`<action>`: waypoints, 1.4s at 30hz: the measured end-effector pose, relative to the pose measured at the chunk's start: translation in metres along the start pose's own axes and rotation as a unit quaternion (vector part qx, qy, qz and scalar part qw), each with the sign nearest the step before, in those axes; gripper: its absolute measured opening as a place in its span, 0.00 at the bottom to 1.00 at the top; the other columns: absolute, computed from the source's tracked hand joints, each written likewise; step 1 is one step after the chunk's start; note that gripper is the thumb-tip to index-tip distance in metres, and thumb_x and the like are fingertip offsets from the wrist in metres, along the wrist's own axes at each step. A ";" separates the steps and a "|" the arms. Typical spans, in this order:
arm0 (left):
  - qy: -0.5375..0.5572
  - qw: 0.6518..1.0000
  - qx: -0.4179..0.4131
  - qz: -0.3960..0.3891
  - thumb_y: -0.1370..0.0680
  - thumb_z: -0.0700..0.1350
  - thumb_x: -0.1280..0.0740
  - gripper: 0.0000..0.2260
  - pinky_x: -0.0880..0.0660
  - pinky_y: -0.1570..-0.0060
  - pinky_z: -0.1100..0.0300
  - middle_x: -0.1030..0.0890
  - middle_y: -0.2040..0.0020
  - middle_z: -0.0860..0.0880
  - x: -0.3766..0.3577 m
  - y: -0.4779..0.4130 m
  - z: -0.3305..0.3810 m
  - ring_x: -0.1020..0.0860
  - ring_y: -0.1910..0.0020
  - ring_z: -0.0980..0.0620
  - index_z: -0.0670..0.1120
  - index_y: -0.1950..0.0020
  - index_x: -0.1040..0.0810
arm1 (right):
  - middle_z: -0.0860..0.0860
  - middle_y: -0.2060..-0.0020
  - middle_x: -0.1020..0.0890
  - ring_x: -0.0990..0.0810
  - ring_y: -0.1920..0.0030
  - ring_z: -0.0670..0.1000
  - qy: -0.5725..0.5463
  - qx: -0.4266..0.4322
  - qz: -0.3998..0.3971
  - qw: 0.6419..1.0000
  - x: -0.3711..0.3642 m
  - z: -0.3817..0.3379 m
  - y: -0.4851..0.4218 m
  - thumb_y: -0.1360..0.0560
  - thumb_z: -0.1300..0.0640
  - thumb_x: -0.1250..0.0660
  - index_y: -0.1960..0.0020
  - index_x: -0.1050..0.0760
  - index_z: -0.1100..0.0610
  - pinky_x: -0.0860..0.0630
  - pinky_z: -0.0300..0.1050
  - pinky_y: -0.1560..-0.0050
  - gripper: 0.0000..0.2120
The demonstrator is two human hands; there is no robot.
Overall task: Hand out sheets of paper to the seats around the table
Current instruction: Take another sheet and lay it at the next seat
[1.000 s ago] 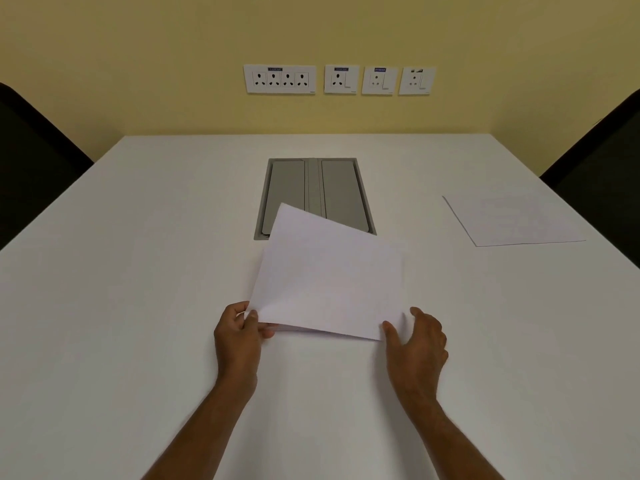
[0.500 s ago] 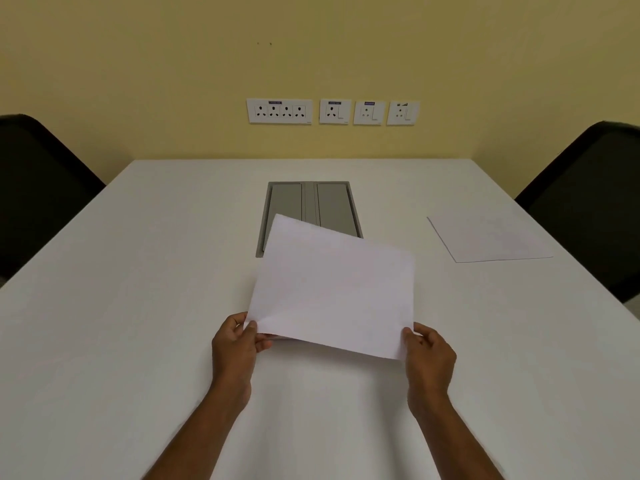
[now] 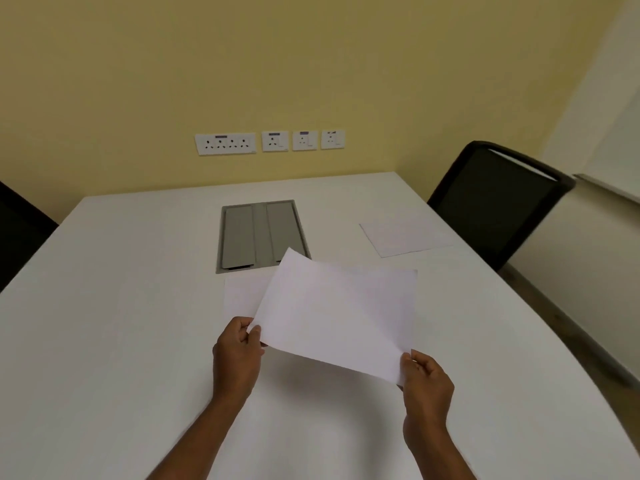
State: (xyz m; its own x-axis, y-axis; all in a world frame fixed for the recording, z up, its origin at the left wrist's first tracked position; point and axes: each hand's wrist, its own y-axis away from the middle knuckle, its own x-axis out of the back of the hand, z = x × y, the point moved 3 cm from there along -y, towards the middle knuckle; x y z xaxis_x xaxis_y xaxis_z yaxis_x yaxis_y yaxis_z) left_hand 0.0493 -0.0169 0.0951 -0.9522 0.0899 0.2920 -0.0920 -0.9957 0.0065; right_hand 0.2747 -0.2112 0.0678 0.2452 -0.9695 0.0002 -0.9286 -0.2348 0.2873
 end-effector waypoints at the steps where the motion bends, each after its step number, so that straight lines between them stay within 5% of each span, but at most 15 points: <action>1: -0.005 1.000 -0.008 -0.015 0.21 0.40 0.35 0.04 0.20 0.62 0.59 0.16 0.57 0.51 -0.008 0.008 0.005 0.16 0.65 0.51 0.49 0.49 0.23 | 0.52 0.56 0.15 0.18 0.55 0.54 0.001 -0.005 0.011 1.000 0.016 -0.001 0.003 0.24 0.63 0.32 0.50 0.19 0.56 0.20 0.56 0.46 0.05; 6: -0.043 0.992 -0.072 -0.097 0.21 0.38 0.36 0.14 0.20 0.52 0.55 0.18 0.57 0.48 -0.050 0.050 0.027 0.18 0.56 0.49 0.52 0.37 0.22 | 0.53 0.53 0.15 0.19 0.53 0.54 -0.002 -0.025 0.066 0.998 0.092 0.004 0.007 0.23 0.62 0.32 0.48 0.19 0.58 0.21 0.58 0.42 0.06; 10: -0.089 0.979 -0.128 -0.129 0.20 0.38 0.37 0.17 0.27 0.58 0.64 0.20 0.63 0.53 -0.085 0.087 0.037 0.22 0.61 0.60 0.53 0.35 0.23 | 0.54 0.58 0.15 0.20 0.59 0.53 0.004 -0.015 0.109 0.994 0.146 0.009 0.006 0.23 0.62 0.32 0.50 0.19 0.58 0.23 0.49 0.54 0.04; 13: -0.103 0.972 -0.140 -0.155 0.20 0.37 0.38 0.18 0.24 0.55 0.61 0.17 0.56 0.50 -0.111 0.116 0.039 0.19 0.58 0.52 0.50 0.33 0.24 | 0.50 0.61 0.17 0.20 0.61 0.51 0.022 -0.006 0.151 0.988 0.184 0.013 0.009 0.23 0.63 0.32 0.51 0.19 0.58 0.26 0.42 0.60 0.04; 16: -0.113 0.964 -0.138 -0.198 0.21 0.35 0.39 0.19 0.22 0.42 0.51 0.17 0.45 0.42 -0.139 0.148 0.033 0.19 0.46 0.42 0.47 0.31 0.25 | 0.52 0.57 0.16 0.19 0.55 0.54 0.054 -0.011 0.188 0.981 0.223 0.024 0.013 0.22 0.64 0.33 0.48 0.20 0.59 0.22 0.47 0.52 0.06; 21: -0.153 0.946 -0.122 -0.257 0.22 0.32 0.40 0.20 0.24 0.38 0.47 0.18 0.42 0.40 -0.179 0.199 0.008 0.21 0.42 0.41 0.44 0.32 0.24 | 0.53 0.58 0.18 0.19 0.56 0.56 0.126 -0.015 0.238 0.963 0.287 0.052 0.021 0.22 0.64 0.35 0.43 0.21 0.58 0.20 0.53 0.50 0.09; 31: -0.256 0.906 -0.137 -0.308 0.23 0.34 0.41 0.19 0.26 0.44 0.55 0.21 0.42 0.48 -0.212 0.240 -0.034 0.23 0.43 0.47 0.46 0.35 0.24 | 0.53 0.54 0.19 0.19 0.52 0.57 0.213 -0.057 0.220 0.950 0.331 0.098 0.027 0.20 0.62 0.37 0.37 0.24 0.54 0.22 0.56 0.46 0.13; 42: -0.312 0.884 -0.164 -0.306 0.24 0.34 0.40 0.18 0.27 0.45 0.55 0.21 0.44 0.46 -0.218 0.256 -0.048 0.22 0.44 0.45 0.43 0.36 0.24 | 0.56 0.43 0.17 0.20 0.42 0.59 0.293 -0.044 0.220 0.930 0.341 0.112 0.019 0.19 0.61 0.38 0.32 0.27 0.55 0.24 0.54 0.42 0.16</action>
State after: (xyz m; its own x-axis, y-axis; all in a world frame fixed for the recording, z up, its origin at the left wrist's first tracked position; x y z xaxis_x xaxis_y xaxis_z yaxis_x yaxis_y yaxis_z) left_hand 0.2188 -0.2899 -0.0129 -0.3584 0.4784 0.8017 -0.7109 -0.6964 0.0978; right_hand 0.3094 -0.5543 -0.0337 -0.0200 -0.7598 0.6498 -0.9549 0.2070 0.2128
